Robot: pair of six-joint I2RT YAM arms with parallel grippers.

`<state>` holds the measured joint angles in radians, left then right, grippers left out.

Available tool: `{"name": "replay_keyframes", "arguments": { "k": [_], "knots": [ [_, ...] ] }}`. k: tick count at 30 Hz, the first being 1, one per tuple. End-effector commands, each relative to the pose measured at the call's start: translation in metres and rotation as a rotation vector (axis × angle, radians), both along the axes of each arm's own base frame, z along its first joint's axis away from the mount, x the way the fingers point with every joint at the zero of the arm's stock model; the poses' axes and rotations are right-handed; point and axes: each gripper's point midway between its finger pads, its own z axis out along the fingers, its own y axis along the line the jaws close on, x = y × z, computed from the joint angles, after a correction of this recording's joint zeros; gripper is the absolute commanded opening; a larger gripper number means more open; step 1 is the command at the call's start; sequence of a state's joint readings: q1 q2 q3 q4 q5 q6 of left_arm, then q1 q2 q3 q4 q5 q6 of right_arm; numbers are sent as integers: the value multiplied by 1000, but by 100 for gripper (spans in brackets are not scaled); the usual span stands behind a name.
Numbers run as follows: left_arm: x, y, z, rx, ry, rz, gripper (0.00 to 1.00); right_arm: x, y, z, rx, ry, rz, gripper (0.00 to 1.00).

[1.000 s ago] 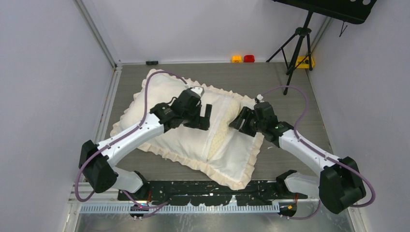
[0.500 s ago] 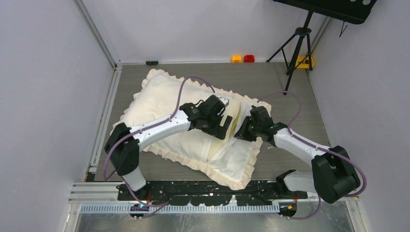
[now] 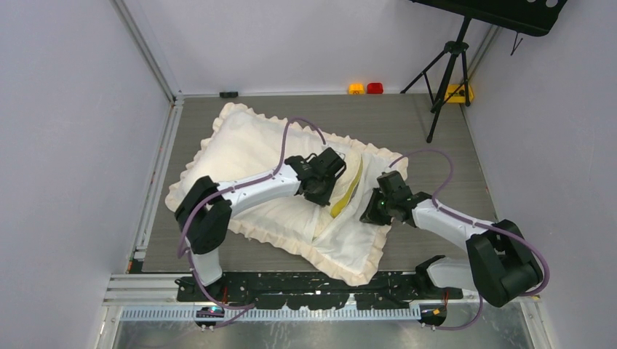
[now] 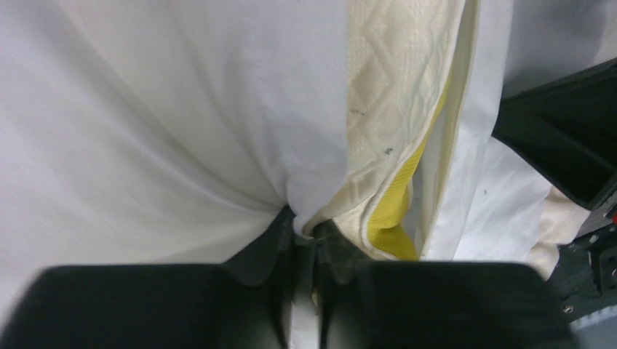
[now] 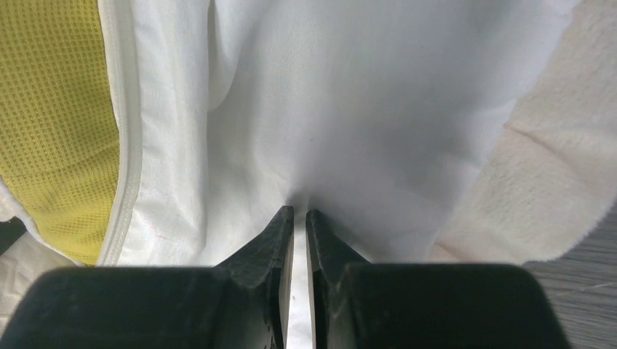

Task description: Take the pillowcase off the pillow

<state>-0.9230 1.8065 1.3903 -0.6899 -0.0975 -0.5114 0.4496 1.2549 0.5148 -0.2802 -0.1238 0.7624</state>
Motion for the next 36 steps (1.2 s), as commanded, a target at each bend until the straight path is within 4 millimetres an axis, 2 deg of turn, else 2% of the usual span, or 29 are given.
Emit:
{"name": "replay_keyframes", "arguments": {
  "k": [1,2,4,6,9,13,16,20,24,30,33,36],
  "knots": [
    [20,4,28,-53,-122,60,0,10,-3,17,-4,-80,-8,17],
    [21,5,34,-53,-132,59,0,11,0,23,12,-99,1,20],
    [23,6,46,-61,-148,55,0,13,8,38,66,-146,30,38],
    [24,4,59,-93,-154,54,0,16,19,59,142,-213,65,51],
    [21,-1,82,-189,-142,57,0,21,30,93,238,-316,79,60],
    [17,-12,119,-323,-152,66,0,30,39,122,306,-387,80,65],
    [20,-10,144,-392,-185,83,0,39,38,120,283,-371,50,65],
    [24,-6,162,-458,-187,94,0,43,39,89,230,-265,33,65],
    [25,-2,163,-506,-148,108,0,34,42,67,240,-184,44,67],
    [38,9,165,-586,-117,160,0,19,29,46,173,-146,51,68],
    [41,11,166,-585,-122,161,0,16,26,51,159,-163,74,72],
    [39,10,161,-579,-104,153,0,18,36,85,222,-253,131,79]
  ]
}}
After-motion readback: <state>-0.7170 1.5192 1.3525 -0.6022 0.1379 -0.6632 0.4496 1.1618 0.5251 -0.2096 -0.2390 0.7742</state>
